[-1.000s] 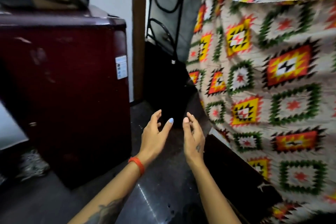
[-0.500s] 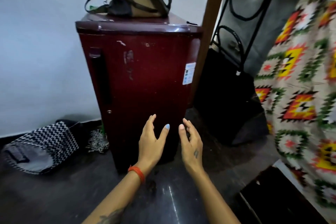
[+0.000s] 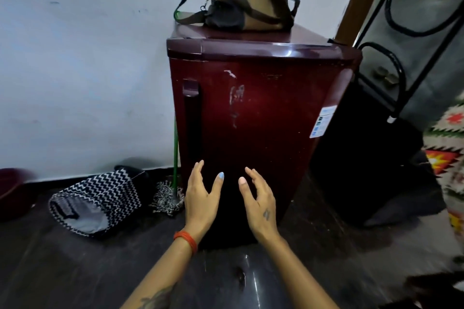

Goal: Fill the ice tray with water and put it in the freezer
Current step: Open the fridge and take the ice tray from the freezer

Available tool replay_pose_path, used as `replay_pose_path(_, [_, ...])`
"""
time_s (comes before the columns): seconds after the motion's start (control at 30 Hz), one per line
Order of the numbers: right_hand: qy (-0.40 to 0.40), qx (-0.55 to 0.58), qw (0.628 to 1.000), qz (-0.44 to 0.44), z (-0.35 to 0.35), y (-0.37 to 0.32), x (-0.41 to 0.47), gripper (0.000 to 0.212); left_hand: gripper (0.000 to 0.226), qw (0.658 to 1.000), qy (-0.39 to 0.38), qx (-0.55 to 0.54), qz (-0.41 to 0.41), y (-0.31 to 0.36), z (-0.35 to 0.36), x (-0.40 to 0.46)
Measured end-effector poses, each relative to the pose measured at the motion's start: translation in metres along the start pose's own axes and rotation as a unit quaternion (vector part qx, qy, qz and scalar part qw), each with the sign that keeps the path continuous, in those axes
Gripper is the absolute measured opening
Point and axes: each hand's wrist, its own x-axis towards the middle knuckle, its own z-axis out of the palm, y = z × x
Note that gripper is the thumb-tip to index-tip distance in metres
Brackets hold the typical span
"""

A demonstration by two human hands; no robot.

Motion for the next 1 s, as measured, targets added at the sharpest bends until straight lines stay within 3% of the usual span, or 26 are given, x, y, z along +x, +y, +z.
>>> replay_pose_path(0.2, [-0.030,-0.019,0.999,-0.021,0.053,-0.017,0.046,0.076,0.064,1.000,0.020,0.020,0.004,-0.013,-0.029,0.058])
replay_pose_path(0.4, [-0.067,-0.029,0.996,-0.052,0.092,-0.041,0.098,0.059,0.065,1.000,0.020,0.014,0.013,-0.012,-0.040,0.112])
replay_pose_path(0.63, [-0.083,-0.053,0.994,-0.054,0.110,-0.063,0.147,0.058,0.053,1.000,-0.014,0.012,0.012,-0.008,-0.034,0.158])
replay_pose_path(1.0, [-0.068,-0.128,0.988,-0.052,0.120,-0.074,0.157,0.046,0.042,0.994,-0.036,0.104,0.004,-0.006,-0.025,0.176])
